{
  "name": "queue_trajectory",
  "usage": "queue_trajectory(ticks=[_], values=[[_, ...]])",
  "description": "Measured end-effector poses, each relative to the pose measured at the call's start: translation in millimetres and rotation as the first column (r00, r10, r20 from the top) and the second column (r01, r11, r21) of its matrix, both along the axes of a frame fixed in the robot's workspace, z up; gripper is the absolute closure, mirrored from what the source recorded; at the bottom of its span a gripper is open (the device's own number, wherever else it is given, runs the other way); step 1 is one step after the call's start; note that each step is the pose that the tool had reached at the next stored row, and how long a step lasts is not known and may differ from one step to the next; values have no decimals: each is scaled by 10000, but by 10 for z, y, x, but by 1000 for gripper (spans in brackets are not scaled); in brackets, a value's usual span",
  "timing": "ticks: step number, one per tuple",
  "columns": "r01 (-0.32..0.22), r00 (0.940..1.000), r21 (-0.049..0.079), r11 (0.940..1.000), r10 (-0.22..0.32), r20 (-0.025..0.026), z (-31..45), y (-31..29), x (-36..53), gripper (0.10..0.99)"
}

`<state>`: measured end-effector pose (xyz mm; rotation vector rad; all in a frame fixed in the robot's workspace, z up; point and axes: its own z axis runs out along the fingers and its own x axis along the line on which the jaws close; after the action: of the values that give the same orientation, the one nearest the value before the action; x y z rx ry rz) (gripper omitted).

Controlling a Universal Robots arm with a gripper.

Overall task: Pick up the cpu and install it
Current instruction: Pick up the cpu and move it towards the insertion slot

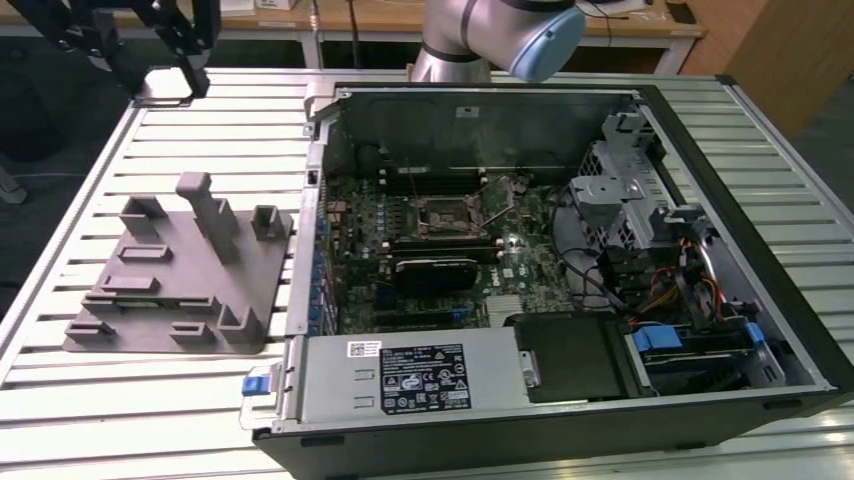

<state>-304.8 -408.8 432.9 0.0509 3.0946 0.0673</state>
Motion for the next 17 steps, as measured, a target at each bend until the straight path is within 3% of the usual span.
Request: queue_trajectory(ticks=[17], values=[[0, 10000, 0, 10000, 0, 0, 0, 10, 475, 545]])
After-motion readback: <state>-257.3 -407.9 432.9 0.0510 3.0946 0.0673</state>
